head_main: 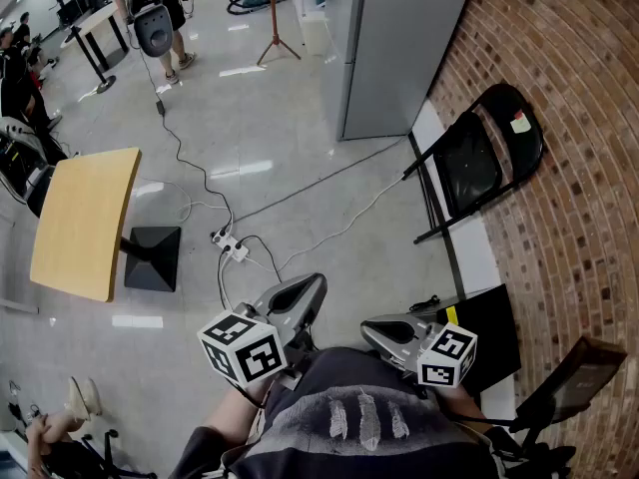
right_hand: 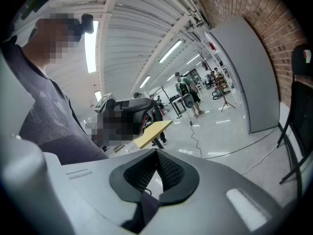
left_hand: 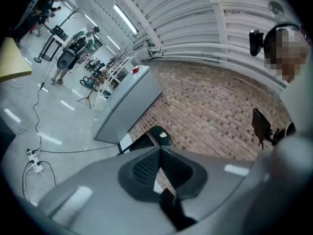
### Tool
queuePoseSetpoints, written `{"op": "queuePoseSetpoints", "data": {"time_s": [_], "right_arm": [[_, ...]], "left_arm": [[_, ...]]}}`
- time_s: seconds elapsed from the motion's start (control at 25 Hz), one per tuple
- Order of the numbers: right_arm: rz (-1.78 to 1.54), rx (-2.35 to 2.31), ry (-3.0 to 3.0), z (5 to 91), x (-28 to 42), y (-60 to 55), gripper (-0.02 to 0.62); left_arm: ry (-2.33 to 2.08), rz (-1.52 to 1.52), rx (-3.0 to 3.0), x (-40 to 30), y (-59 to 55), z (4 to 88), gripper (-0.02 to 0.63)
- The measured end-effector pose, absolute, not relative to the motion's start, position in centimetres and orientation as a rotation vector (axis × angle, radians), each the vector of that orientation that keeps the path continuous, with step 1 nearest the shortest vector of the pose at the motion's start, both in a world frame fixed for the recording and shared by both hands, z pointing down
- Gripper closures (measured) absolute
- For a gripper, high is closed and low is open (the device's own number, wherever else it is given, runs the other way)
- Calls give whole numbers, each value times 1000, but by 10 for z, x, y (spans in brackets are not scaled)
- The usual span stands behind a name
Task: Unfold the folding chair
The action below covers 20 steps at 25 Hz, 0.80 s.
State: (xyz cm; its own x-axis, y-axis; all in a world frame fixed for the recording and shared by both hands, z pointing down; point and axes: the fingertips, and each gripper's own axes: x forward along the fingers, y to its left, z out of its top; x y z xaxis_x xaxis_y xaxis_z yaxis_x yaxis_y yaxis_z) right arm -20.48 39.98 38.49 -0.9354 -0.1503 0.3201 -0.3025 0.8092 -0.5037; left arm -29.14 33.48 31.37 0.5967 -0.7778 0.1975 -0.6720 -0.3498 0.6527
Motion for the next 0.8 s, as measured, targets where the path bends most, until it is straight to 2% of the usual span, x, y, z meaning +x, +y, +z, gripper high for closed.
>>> {"op": "queuePoseSetpoints", "data": {"time_s": [0.36, 0.8], "right_arm": [[817, 412, -2642, 396, -276, 392, 594], [781, 461, -2688, 388, -294, 371, 594]], "left_arm": [[-1117, -213, 2105, -376, 327, 329, 604], [-1149, -208, 2092, -391, 321, 326, 603]]}}
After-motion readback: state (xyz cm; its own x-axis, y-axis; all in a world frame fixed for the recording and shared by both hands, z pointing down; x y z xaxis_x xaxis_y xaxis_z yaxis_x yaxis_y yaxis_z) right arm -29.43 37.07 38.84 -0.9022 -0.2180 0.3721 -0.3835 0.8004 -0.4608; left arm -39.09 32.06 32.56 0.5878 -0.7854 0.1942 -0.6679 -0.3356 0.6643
